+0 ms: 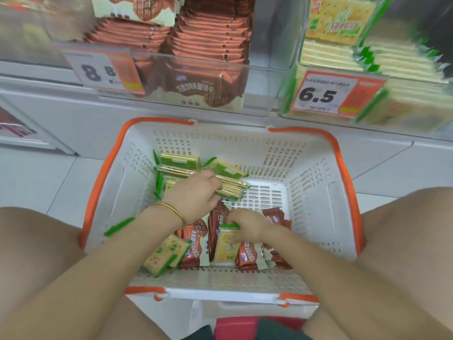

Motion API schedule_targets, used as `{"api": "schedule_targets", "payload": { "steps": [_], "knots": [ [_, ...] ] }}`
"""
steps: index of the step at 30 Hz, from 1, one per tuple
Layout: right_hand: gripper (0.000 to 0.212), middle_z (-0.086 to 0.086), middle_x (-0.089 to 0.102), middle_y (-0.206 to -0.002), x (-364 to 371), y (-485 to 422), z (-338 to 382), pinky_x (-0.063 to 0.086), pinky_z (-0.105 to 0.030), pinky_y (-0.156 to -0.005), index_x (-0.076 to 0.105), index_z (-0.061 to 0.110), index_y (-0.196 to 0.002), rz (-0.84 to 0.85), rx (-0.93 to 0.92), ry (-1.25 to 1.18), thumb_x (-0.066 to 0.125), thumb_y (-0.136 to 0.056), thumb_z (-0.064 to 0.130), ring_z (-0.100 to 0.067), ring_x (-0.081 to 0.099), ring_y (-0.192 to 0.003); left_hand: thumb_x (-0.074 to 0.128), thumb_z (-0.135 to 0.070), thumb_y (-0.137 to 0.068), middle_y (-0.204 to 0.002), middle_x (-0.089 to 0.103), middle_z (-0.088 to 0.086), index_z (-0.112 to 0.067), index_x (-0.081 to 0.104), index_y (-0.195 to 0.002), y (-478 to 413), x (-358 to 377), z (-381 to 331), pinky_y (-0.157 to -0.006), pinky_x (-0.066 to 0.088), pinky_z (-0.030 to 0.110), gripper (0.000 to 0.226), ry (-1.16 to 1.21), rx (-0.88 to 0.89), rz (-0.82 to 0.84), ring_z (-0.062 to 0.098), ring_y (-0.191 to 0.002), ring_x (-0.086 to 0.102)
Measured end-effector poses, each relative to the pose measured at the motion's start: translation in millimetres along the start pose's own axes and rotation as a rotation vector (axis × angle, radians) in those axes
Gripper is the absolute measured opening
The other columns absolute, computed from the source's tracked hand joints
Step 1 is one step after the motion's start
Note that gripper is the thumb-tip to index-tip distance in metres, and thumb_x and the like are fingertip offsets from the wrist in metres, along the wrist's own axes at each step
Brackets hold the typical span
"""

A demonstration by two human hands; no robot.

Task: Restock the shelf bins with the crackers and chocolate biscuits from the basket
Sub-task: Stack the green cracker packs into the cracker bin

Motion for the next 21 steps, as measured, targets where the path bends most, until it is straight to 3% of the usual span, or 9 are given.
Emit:
{"api": "schedule_targets", "payload": {
  "steps": [2,4,8,10,13,17,19,21],
  "knots": [
    [0.042,-0.004,0.054,-0.095,-27,15,0,0.037,-0.029,-0.063,0.057,0.003,-0.109,-0.003,0.037,-0.227,0.075,-0.080,0.028,-0.020,0.050,-0.084,0.048,-0.033,-0.096,-0.121,0.052,0.002,-0.016,0.054,-0.124,0,1,-1,-0.094,0.043,0.033,0.033,0.083,-0.048,0.070,0.017,-0.112,0.050],
    [0.032,-0.002,0.061,-0.088,-59,38,-3,0.046,-0.023,-0.057,0.057,0.004,-0.102,-0.058,0.102,-0.532,0.074,-0.081,0.020,-0.016,0.060,-0.074,0.048,-0.039,-0.095,-0.118,0.057,0.000,-0.017,0.053,-0.124,2,1,-4,-0.090,0.045,0.029,0.036,0.221,-0.103,0.167,0.015,-0.106,0.054],
    [0.025,-0.009,0.071,-0.094,-111,96,-18,0.057,-0.026,-0.063,0.055,0.008,-0.102,-0.278,0.147,-0.972,0.071,-0.083,0.008,-0.018,0.070,-0.071,0.055,-0.038,-0.091,-0.108,0.063,-0.004,-0.023,0.053,-0.122,7,-8,-23,-0.091,0.050,0.036,0.034,0.511,-0.112,0.224,0.012,-0.099,0.060],
    [0.024,-0.006,0.072,-0.093,-129,124,-20,0.057,-0.026,-0.064,0.058,0.010,-0.105,-0.330,0.125,-1.053,0.070,-0.084,0.007,-0.019,0.070,-0.072,0.062,-0.029,-0.089,-0.101,0.064,-0.004,-0.024,0.057,-0.117,2,-24,-32,-0.089,0.051,0.034,0.029,0.588,-0.083,0.150,0.011,-0.095,0.062],
    [0.014,0.001,0.072,-0.085,-158,165,-15,0.049,-0.022,-0.055,0.061,0.014,-0.099,-0.431,0.054,-0.986,0.068,-0.086,0.013,-0.011,0.066,-0.069,0.066,-0.020,-0.085,-0.094,0.067,-0.004,-0.023,0.062,-0.111,-7,-62,-52,-0.081,0.055,0.025,0.026,0.684,-0.001,0.069,0.009,-0.086,0.066],
    [0.025,0.005,0.068,-0.077,-217,216,-15,0.033,-0.021,-0.048,0.060,0.012,-0.097,-0.671,-0.073,-1.015,0.067,-0.077,0.025,-0.003,0.056,-0.059,0.069,-0.023,-0.079,-0.081,0.069,-0.012,-0.029,0.062,-0.098,-24,-136,-87,-0.062,0.050,0.014,0.022,0.861,0.156,-0.151,0.000,-0.074,0.064],
    [0.024,0.002,0.070,-0.080,-250,232,-24,0.034,-0.020,-0.046,0.058,0.011,-0.100,-0.815,-0.142,-1.124,0.065,-0.080,0.022,-0.006,0.060,-0.060,0.073,-0.037,-0.077,-0.092,0.067,-0.012,-0.030,0.059,-0.101,-37,-173,-98,-0.067,0.051,0.018,0.028,0.847,0.228,-0.362,0.001,-0.080,0.063],
    [0.018,-0.002,0.070,-0.086,-282,238,-40,0.045,-0.021,-0.049,0.058,0.012,-0.105,-0.963,-0.157,-1.207,0.062,-0.087,0.013,-0.011,0.064,-0.063,0.065,-0.034,-0.081,-0.106,0.058,-0.008,-0.027,0.056,-0.109,-49,-203,-104,-0.082,0.048,0.018,0.029,0.658,0.279,-0.599,0.003,-0.091,0.058]
  ]
}}
Point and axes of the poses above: each hand's wrist, its own y-axis away from the middle knuckle, its own x-axis out of the palm, z = x × y, the point moved 4 cm from there along -y, towards the middle knuckle
